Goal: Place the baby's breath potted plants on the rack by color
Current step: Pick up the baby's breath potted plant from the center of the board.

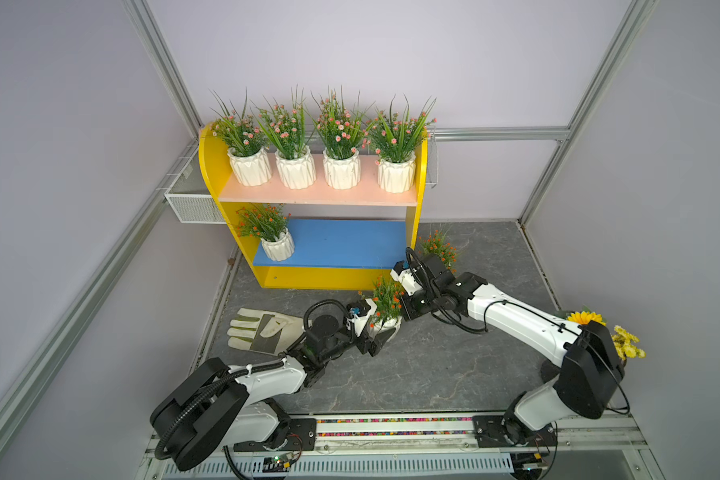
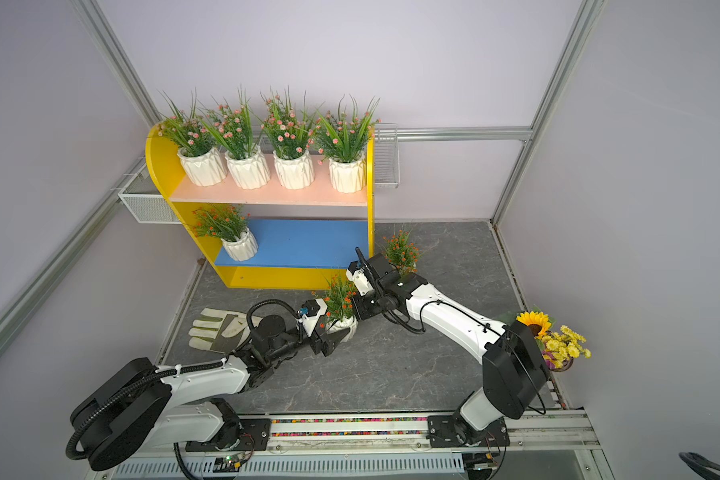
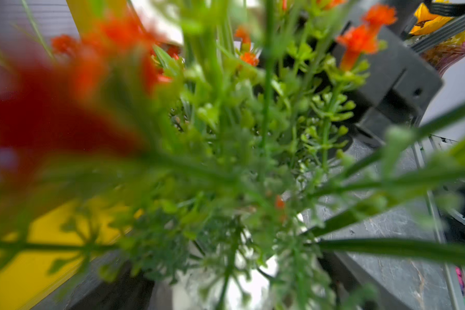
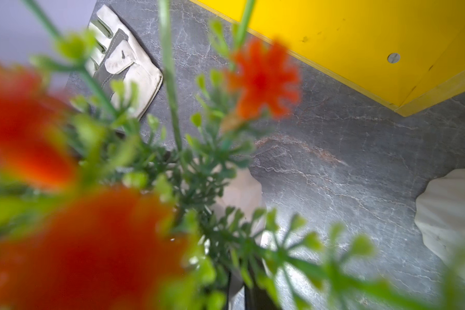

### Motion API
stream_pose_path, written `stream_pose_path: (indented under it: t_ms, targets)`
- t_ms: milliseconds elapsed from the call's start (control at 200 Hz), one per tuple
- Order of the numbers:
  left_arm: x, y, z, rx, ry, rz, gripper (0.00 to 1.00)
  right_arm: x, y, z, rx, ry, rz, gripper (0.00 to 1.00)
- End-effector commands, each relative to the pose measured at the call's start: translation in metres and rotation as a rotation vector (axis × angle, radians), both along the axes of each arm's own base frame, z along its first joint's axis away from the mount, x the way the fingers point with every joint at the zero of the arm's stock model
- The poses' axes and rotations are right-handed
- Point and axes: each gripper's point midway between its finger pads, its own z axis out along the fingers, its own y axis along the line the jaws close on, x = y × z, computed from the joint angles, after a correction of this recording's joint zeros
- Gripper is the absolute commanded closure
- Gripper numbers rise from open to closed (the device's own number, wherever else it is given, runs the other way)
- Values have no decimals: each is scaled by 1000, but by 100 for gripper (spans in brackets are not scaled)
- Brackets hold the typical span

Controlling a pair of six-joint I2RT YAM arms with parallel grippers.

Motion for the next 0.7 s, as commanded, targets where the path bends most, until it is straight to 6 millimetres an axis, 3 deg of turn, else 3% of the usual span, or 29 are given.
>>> stream_pose_path:
  t_ms: [0, 695]
  targets:
    - [5, -7, 7, -4, -28, -8, 6, -4, 19, 49, 128, -82, 53, 89]
    - [7, -14, 3, 10, 13, -19, 0, -11, 30, 55, 160, -91, 84, 89]
